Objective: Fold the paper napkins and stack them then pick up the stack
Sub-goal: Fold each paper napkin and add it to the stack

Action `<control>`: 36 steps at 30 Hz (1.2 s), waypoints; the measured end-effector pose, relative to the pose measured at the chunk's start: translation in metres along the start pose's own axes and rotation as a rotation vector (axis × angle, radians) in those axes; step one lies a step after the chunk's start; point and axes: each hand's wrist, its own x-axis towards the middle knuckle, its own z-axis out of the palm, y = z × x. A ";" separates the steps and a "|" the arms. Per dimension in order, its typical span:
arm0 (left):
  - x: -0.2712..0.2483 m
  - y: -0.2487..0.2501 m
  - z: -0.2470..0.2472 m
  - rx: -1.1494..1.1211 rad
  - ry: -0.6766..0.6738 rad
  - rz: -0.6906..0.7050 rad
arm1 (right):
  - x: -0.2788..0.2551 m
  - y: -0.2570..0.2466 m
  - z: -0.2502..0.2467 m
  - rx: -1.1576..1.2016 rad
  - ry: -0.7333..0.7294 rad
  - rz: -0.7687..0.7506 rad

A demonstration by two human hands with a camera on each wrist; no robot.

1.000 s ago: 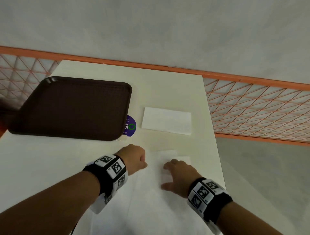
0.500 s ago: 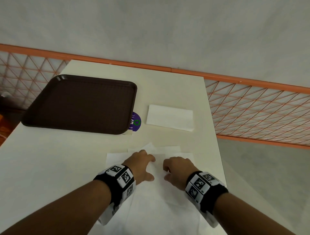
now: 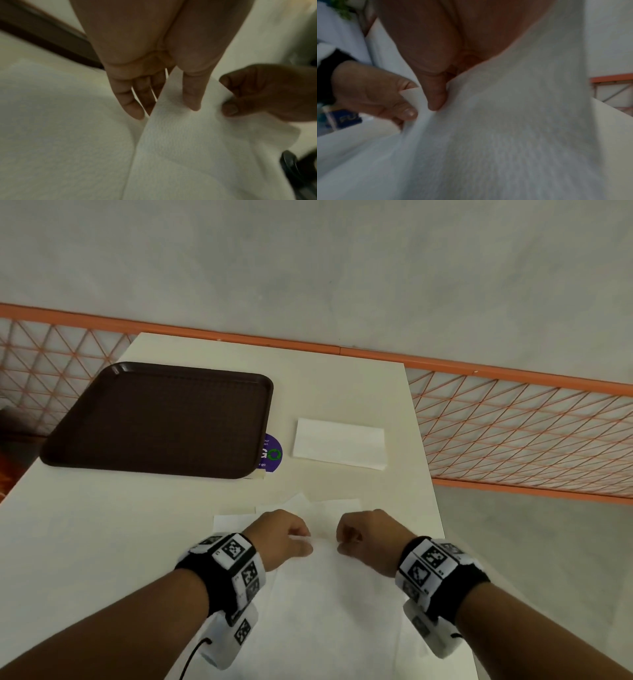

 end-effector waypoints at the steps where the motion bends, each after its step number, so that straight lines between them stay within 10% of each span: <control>1: -0.001 -0.002 -0.003 -0.080 -0.009 0.007 | 0.000 0.002 -0.006 0.046 0.007 0.022; 9: 0.007 -0.020 -0.009 -0.427 0.172 -0.119 | -0.014 0.039 -0.011 0.381 -0.094 0.311; 21: 0.008 -0.010 -0.031 -0.148 0.333 0.087 | -0.007 0.040 0.007 0.501 0.446 0.208; 33: -0.016 -0.031 -0.017 0.511 -0.141 0.150 | -0.022 0.053 0.028 -0.234 -0.075 0.022; 36: -0.014 -0.025 -0.018 0.448 -0.079 0.158 | -0.025 0.053 0.027 -0.224 -0.126 0.039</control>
